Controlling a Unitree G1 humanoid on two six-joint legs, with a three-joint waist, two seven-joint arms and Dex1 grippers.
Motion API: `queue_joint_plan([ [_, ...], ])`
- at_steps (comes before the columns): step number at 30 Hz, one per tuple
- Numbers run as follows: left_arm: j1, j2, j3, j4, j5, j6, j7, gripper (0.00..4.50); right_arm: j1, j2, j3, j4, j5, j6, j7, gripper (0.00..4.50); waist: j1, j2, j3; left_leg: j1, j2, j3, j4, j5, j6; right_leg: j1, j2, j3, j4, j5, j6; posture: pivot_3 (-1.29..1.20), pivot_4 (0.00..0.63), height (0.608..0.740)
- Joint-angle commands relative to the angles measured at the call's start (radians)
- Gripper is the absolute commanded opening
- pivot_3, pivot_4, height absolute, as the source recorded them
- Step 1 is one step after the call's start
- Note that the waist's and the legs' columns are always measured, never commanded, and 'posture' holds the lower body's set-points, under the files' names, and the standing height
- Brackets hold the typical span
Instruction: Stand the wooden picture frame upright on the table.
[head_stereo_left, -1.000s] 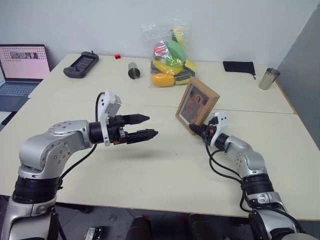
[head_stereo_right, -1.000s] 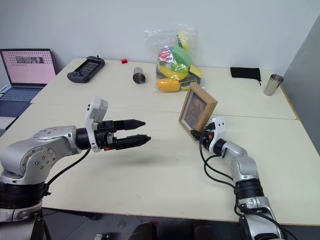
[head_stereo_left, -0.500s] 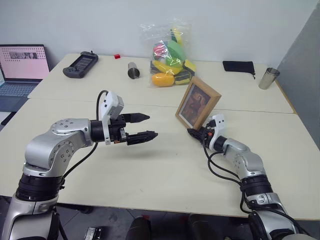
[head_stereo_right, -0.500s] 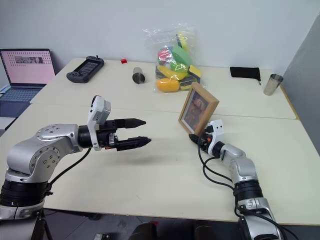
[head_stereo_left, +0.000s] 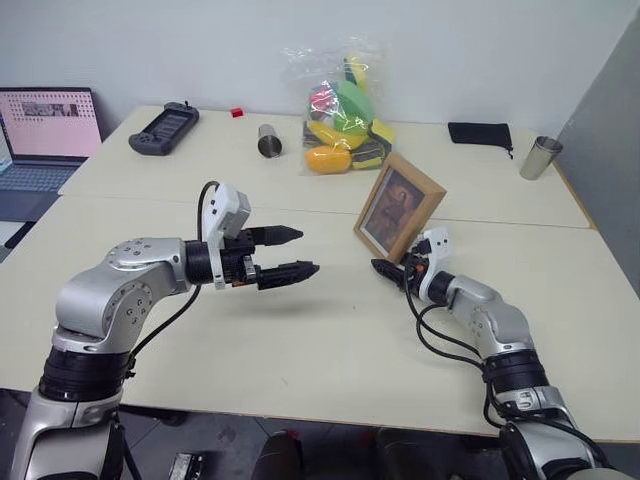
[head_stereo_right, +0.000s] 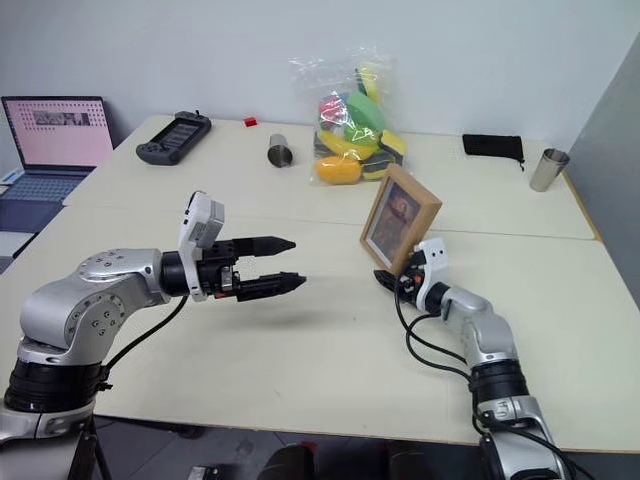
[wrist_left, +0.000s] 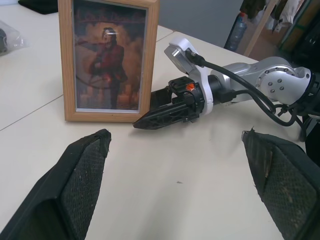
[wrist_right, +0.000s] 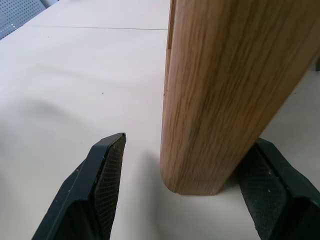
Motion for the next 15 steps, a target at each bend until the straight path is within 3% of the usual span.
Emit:
queue_joint_plan([
  [1, -0.020, -0.004, 0.007, -0.006, -0.002, -0.002, -0.002, 4.48, 0.094, -0.074, -0.006, -0.117, -0.007, 0.045, 0.019, 3.42, 0.007, 0.000, 0.000, 0.000, 0.000, 0.000, 0.000, 0.000, 0.000, 0.000, 0.000, 0.000, 0.000, 0.000, 0.000, 0.00, 0.150, 0.740],
  [8, 0.022, -0.046, 0.029, 0.007, 0.027, -0.027, 0.070, 4.48, 0.231, -0.150, -0.049, -0.338, -0.030, 0.051, -0.061, 3.42, 0.009, 0.000, 0.000, -0.001, 0.000, 0.000, 0.000, 0.000, 0.000, 0.000, 0.000, 0.000, -0.002, 0.000, 0.000, 0.00, 0.150, 0.740],
  [15, 0.178, -0.276, 0.123, -0.078, 0.118, -0.039, 0.498, 4.48, 0.350, -0.056, -0.196, -0.542, -0.014, 0.112, -0.289, 3.42, 0.005, 0.000, 0.000, -0.002, 0.000, 0.000, 0.000, 0.000, 0.000, -0.001, 0.000, 0.001, -0.001, 0.000, 0.000, 0.00, 0.150, 0.740],
])
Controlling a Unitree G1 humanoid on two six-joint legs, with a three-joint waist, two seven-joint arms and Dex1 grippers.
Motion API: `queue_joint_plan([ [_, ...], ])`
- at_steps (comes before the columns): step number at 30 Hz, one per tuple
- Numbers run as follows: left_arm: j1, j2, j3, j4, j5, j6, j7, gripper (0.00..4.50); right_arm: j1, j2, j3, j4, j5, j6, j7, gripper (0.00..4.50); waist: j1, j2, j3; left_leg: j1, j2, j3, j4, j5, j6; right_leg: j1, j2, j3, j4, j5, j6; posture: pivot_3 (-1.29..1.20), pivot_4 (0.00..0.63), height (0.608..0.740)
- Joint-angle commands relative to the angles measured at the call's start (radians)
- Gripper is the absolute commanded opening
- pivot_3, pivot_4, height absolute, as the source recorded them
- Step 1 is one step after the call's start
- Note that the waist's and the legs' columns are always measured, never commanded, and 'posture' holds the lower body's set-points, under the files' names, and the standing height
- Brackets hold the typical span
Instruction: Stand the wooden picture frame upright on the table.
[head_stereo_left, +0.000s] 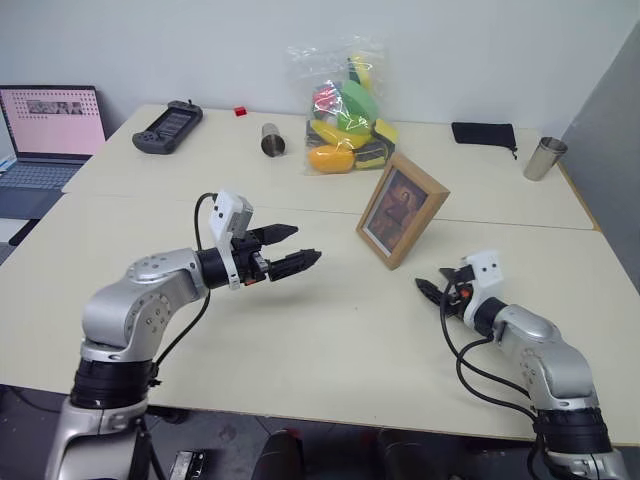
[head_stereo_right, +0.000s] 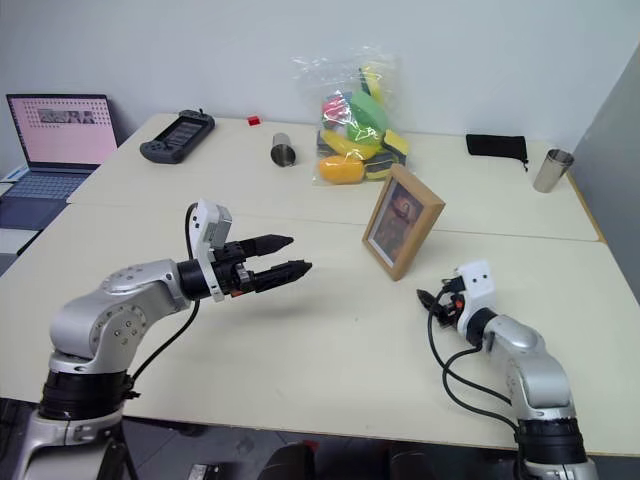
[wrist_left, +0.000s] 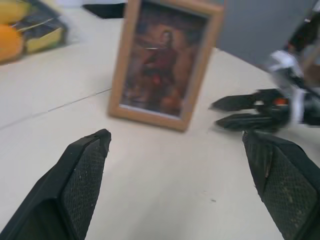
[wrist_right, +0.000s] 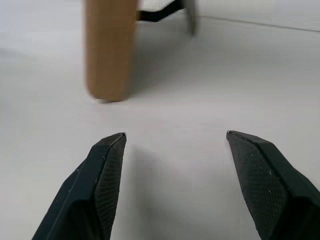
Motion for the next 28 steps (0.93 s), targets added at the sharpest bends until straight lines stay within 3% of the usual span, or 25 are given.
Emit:
queue_joint_plan([
  [1, 0.121, -0.121, 0.058, -0.073, 0.108, -0.053, 0.271, 4.48, 0.059, 0.059, -0.090, -0.123, 0.017, 0.019, -0.126, 3.42, -0.002, 0.000, 0.000, 0.000, 0.000, 0.000, 0.000, 0.000, 0.000, 0.000, 0.000, 0.000, 0.000, 0.000, 0.000, 0.00, 0.150, 0.740],
  [3, 0.190, -0.189, 0.070, -0.074, 0.193, -0.090, 0.414, 4.48, 0.107, 0.100, -0.125, -0.153, 0.017, 0.032, -0.183, 3.42, -0.001, 0.001, 0.000, 0.000, 0.000, 0.000, -0.001, 0.000, 0.000, 0.000, 0.000, 0.000, 0.000, 0.000, 0.000, 0.00, 0.150, 0.740],
  [5, 0.239, -0.245, 0.092, -0.082, 0.228, -0.103, 0.502, 4.48, 0.164, 0.134, -0.138, -0.182, 0.018, 0.040, -0.213, 3.05, 0.001, 0.000, 0.000, 0.000, 0.000, 0.000, -0.001, 0.000, 0.000, 0.000, 0.000, 0.000, 0.000, 0.000, 0.000, 0.00, 0.150, 0.740],
  [8, 0.299, -0.273, 0.102, -0.108, 0.254, -0.143, 0.526, 4.07, 0.247, 0.165, -0.118, -0.233, 0.012, 0.044, -0.227, 2.48, 0.003, 0.000, -0.001, 0.000, 0.000, 0.000, -0.001, 0.000, 0.000, 0.000, 0.000, 0.000, 0.000, 0.000, 0.000, 0.00, 0.150, 0.740],
  [15, 0.261, -0.238, 0.052, -0.101, 0.294, -0.190, 0.479, 2.50, 0.256, 0.160, -0.098, -0.236, -0.016, 0.042, -0.244, 0.71, 0.001, 0.000, -0.002, 0.002, 0.000, 0.001, -0.001, 0.000, 0.000, 0.001, 0.000, 0.001, 0.000, 0.000, 0.000, 0.00, 0.150, 0.740],
  [18, 0.223, -0.231, 0.041, -0.087, 0.295, -0.183, 0.463, 1.81, 0.233, 0.148, -0.097, -0.217, -0.022, 0.044, -0.249, 0.69, 0.000, 0.000, -0.002, 0.002, 0.000, 0.001, -0.001, 0.000, 0.000, 0.001, 0.000, 0.001, 0.000, 0.000, 0.000, 0.00, 0.150, 0.740],
  [28, 0.206, -0.239, 0.065, -0.087, 0.185, -0.095, 0.385, 1.81, 0.246, 0.154, -0.081, -0.226, -0.002, 0.033, -0.245, 0.69, -0.001, 0.000, -0.002, 0.002, 0.000, 0.001, -0.002, 0.000, 0.000, 0.001, 0.000, 0.001, 0.000, 0.000, 0.000, 0.00, 0.150, 0.740],
])
